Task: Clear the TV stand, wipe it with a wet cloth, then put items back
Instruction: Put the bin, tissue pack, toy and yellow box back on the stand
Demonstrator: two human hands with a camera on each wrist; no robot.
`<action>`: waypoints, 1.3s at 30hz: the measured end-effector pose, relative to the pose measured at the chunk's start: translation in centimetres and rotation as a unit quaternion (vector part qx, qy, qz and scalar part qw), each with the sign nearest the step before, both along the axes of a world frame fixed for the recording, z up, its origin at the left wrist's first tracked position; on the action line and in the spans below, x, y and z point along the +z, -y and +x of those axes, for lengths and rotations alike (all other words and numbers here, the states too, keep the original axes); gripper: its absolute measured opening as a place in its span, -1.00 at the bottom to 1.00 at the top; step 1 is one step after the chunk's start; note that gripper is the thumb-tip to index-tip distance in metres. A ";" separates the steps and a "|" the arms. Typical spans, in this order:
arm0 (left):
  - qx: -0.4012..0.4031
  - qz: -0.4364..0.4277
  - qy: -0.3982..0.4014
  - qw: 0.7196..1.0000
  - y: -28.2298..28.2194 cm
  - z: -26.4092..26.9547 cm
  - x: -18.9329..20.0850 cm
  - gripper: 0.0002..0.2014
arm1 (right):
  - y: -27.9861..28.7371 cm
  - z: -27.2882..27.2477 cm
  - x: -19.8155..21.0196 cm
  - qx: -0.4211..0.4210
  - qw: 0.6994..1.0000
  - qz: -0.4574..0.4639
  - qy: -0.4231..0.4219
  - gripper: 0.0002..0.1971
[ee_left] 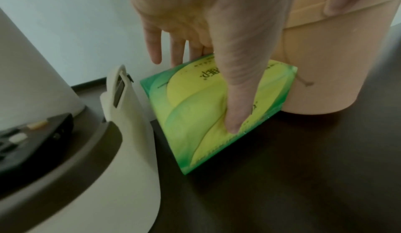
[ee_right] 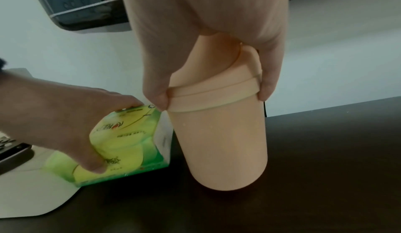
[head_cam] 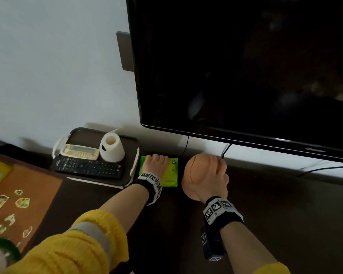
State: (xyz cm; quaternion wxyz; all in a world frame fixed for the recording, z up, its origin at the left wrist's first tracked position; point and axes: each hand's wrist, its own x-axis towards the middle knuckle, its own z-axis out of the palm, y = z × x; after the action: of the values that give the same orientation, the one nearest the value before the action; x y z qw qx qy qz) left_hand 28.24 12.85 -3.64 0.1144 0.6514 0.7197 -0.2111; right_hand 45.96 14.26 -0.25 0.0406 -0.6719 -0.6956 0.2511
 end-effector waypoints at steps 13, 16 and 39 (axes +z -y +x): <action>0.076 -0.047 0.048 0.995 -2.1 -0.5 -2.7 -0.22 | -2.0 -1.0 -2.9 0.039 0.999 0.029 -0.021 0.19; 0.084 -0.045 0.058 0.994 -2.3 -0.5 -2.9 -0.17 | -2.3 -1.2 -2.9 0.043 0.998 0.039 -0.016 0.18; 0.056 -0.033 0.061 0.996 0.3 -1.2 -1.1 0.04 | -2.0 -0.4 -1.4 0.091 0.994 0.056 0.037 0.33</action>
State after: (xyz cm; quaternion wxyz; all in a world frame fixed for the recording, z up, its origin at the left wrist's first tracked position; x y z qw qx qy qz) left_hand 27.05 12.58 -4.76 0.1915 0.6173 0.7396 -0.1879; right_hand 45.60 16.21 -1.61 0.0295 -0.6116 -0.7676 0.1896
